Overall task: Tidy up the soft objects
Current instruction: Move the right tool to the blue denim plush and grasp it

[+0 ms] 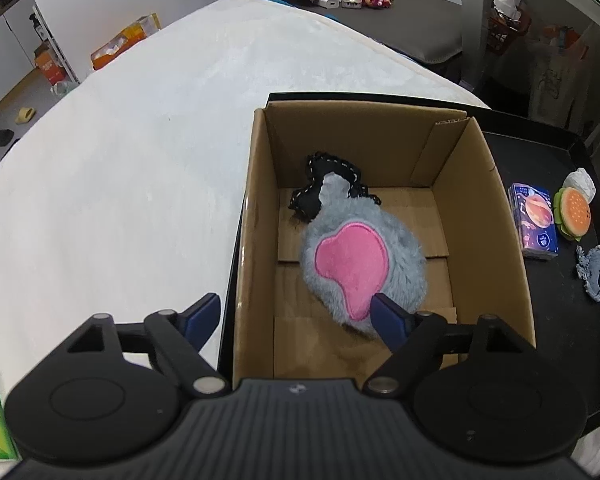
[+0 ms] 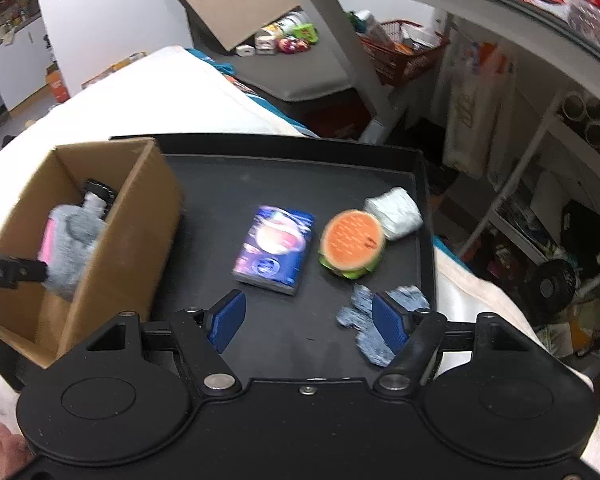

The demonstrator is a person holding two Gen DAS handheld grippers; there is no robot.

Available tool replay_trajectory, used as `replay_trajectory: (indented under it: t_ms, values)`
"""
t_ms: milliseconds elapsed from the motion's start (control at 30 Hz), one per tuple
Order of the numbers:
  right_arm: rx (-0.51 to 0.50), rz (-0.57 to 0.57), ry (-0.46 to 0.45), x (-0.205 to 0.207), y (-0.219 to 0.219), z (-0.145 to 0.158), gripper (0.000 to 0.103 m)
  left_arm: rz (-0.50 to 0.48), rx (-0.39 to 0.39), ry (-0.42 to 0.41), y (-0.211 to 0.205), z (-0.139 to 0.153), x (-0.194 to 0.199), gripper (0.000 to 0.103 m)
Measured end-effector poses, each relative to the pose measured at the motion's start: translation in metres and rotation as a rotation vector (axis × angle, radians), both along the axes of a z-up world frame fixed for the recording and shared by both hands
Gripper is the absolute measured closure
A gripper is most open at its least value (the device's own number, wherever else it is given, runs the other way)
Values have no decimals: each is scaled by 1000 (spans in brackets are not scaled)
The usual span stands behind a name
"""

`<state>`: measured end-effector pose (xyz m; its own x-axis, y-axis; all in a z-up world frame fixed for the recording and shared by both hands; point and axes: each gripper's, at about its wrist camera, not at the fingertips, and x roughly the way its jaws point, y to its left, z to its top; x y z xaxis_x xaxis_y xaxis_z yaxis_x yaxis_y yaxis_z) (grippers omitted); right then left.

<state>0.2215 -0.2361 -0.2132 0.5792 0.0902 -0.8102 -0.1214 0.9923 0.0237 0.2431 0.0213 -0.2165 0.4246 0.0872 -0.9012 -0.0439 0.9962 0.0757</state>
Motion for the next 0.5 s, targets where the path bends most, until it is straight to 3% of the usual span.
replay_trajectory:
  t_ms: [500]
  values:
    - [32, -93, 59, 14, -34, -33, 49, -14, 6, -2, -2, 5, 7, 18]
